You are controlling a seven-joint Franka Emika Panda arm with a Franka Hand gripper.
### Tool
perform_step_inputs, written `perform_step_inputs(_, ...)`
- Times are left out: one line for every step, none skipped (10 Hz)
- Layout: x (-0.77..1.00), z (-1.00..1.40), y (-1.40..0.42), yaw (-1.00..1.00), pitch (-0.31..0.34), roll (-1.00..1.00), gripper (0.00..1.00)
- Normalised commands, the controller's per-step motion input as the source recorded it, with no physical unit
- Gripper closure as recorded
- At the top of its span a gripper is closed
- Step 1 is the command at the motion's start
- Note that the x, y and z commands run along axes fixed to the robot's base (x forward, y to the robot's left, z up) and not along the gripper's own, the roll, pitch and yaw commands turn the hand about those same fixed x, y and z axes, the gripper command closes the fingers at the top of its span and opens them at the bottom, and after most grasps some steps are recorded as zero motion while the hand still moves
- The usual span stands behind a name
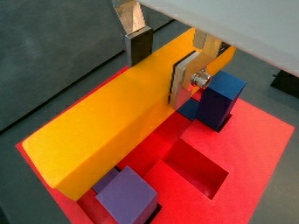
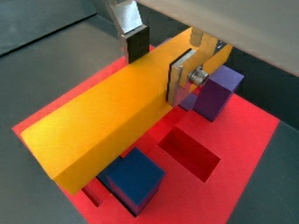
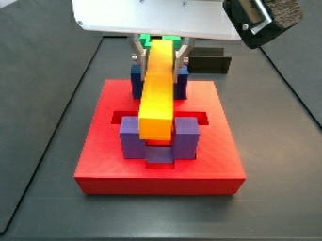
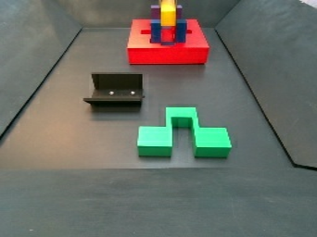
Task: Pick up the yellow object. Move up. Move to above the board. Insert the yellow object.
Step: Insert the yellow object.
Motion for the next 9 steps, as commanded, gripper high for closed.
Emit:
perform_step_inputs(0.0, 0.0, 0.0, 0.17, 0.0, 0.0, 1.0)
perform_step_inputs(0.0, 0.0, 0.0, 0.26, 0.0, 0.0, 1.0)
perform_step_inputs(0.02, 0.0, 0.0, 0.28, 0.0, 0.0, 1.0)
perform_step_inputs(0.05, 0.0, 0.0, 0.29, 0.0, 0.0, 1.0)
perform_step_inputs(0.05, 0.0, -0.02, 0.26, 0.0, 0.01, 1.0)
perform_step_inputs(0.0, 0.0, -0.07, 0.09, 0.0, 0.04, 1.0)
perform_step_inputs(0.0, 0.0, -0.1, 0.03, 0.0, 0.05, 1.0)
perform_step_inputs(0.0, -0.06, -0.09, 0.0, 0.0, 0.07, 1.0)
perform_step_inputs(0.04, -0.08, -0.11, -0.05, 0.023, 0.11, 1.0)
